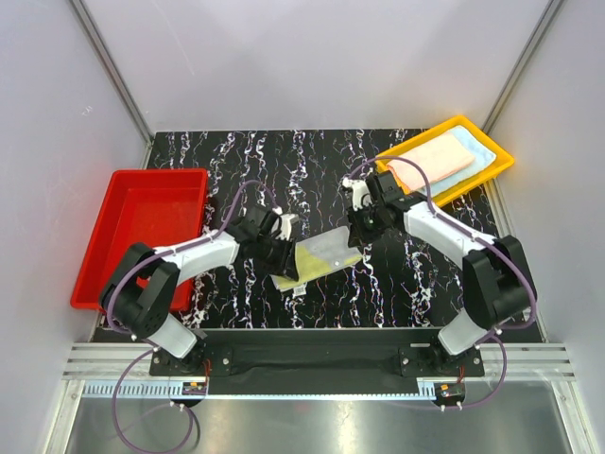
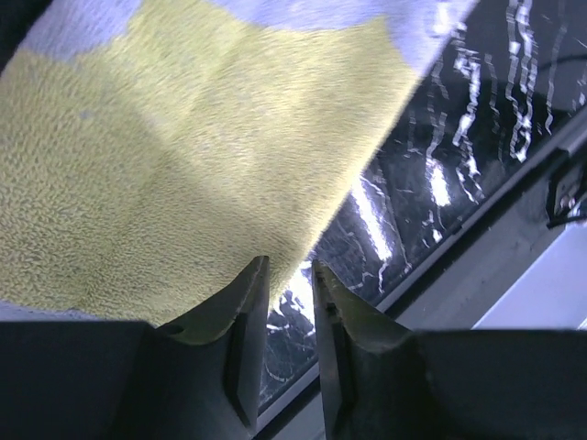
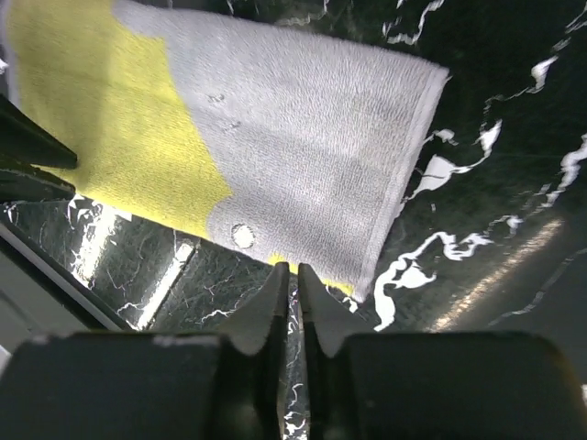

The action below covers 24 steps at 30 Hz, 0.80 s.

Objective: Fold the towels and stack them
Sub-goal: Fold the towel

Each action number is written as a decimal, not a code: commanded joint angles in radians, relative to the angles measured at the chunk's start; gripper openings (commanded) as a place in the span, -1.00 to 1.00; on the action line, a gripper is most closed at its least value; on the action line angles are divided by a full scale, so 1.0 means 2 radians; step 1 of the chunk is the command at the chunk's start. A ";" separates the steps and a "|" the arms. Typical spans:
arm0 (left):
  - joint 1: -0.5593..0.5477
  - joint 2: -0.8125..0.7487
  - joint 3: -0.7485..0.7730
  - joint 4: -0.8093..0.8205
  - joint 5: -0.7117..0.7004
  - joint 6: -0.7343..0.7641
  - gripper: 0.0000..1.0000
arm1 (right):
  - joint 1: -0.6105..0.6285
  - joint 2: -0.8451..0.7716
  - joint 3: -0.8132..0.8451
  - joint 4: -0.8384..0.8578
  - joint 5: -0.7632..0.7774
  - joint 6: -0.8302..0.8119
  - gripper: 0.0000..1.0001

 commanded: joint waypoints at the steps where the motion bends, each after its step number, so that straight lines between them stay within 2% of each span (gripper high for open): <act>1: -0.001 0.010 -0.029 0.085 -0.028 -0.055 -0.42 | 0.002 0.041 0.005 -0.002 -0.020 0.049 -0.77; 2: -0.001 0.012 -0.044 0.102 -0.030 -0.059 -0.42 | 0.002 0.060 0.000 0.000 0.005 0.051 -0.83; 8: -0.001 0.001 -0.068 0.126 -0.042 -0.085 -0.42 | -0.004 0.103 0.005 -0.005 0.033 0.052 -0.87; 15: 0.015 -0.040 0.002 0.027 -0.078 -0.090 -0.27 | -0.002 0.080 0.058 -0.046 0.026 0.091 -0.78; 18: 0.028 -0.052 -0.005 0.020 -0.099 -0.098 -0.28 | -0.003 0.077 0.068 -0.025 0.028 0.097 -0.78; 24: 0.028 -0.059 -0.039 0.027 -0.099 -0.101 -0.28 | -0.003 0.138 0.110 -0.007 0.054 0.078 -0.81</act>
